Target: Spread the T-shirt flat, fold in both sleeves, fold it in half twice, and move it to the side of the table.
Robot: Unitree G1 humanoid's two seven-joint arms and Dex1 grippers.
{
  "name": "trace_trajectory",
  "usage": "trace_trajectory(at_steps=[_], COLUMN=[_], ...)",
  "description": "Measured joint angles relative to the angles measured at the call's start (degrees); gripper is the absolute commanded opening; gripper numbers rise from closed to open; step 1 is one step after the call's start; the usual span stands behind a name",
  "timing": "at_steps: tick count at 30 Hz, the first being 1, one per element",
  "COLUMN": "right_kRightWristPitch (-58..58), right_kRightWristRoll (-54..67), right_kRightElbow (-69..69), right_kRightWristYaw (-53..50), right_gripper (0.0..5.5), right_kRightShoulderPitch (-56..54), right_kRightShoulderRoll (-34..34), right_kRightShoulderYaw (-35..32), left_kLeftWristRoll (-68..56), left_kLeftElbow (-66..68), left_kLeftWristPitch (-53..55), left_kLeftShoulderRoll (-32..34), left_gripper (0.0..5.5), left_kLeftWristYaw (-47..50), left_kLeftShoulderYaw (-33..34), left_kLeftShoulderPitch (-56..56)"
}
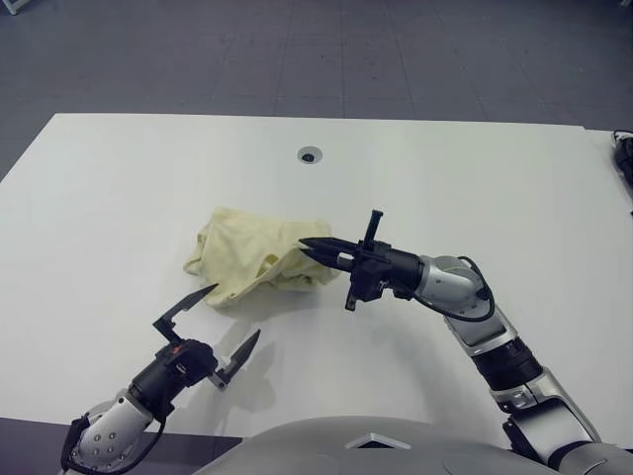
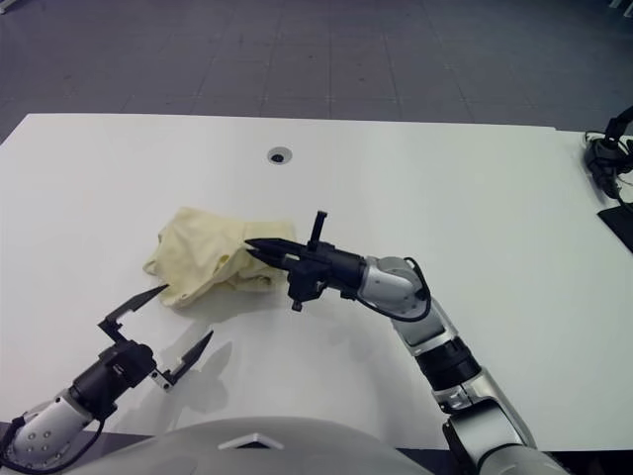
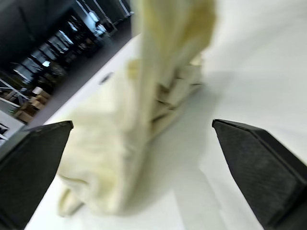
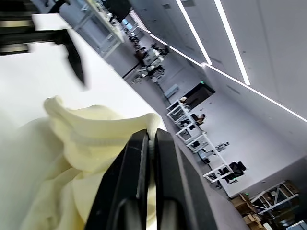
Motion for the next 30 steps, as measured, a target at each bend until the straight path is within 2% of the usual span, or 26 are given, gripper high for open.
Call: trace_trajectory(at_steps=[5,11,30], right_kRightWristPitch=[1.26,1.34,1.03], right_kRightWristRoll=[-0.13,-0.39,-1.67], right_kRightElbow=[-1.44,-2.76,-2.92], right_kRightWristYaw=[-0.41,-0.5,-1.31], right_gripper=[0.0,0.0,0.0], right_kRightShoulderPitch=[0.03,0.71,2.42], right_kRightShoulderRoll=[0.24,0.05,-0.81], right_kRightShoulderYaw=[-0.42,-0.46,-0.64], left_kLeftWristRoll=[4.03,9.23,7.25], left_kLeftElbow=[0.66,4.15,4.19], left_kLeftWristPitch=[0.33,1.05,0.54], left_kLeftShoulderRoll=[0.1,0.15,1.65], left_gripper=[5.4,4.33,1.25], left_kLeftWristYaw=[-0.39,3.2,5.04], left_kLeftShoulderYaw=[-2.86,-2.34,-0.05], left_kLeftShoulderPitch=[-2.37,-7.61,-8.81])
